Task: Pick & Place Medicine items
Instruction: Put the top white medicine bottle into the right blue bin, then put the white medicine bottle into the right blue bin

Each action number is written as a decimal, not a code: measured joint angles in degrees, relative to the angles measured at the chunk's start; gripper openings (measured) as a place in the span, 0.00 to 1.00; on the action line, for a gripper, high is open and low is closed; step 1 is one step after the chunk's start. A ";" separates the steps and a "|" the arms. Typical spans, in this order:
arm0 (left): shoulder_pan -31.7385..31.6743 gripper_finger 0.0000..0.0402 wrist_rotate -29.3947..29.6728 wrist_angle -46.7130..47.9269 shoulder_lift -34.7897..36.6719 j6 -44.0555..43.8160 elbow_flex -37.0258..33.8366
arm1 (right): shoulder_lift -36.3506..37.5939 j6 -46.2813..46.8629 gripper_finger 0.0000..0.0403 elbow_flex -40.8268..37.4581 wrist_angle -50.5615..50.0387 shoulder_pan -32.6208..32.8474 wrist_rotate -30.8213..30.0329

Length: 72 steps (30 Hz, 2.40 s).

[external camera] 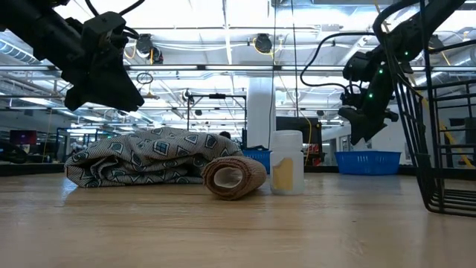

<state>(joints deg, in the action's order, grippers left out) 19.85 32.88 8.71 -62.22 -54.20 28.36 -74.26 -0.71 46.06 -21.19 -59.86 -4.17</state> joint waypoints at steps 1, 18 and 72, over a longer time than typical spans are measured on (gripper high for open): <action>0.00 0.28 0.00 -0.01 0.00 0.00 0.00 | 0.00 0.02 0.38 0.00 0.00 0.00 -0.01; 0.01 0.28 0.00 0.00 0.00 0.01 0.00 | 0.00 0.44 0.44 0.00 -0.08 -0.02 0.01; -0.01 0.28 0.00 -0.01 0.00 -0.01 0.00 | 9.54 -1.61 0.66 0.02 35.49 62.23 11.52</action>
<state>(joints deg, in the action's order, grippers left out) 19.84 32.88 8.70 -62.22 -54.22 28.36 -64.71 -2.32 46.09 14.30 2.38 7.35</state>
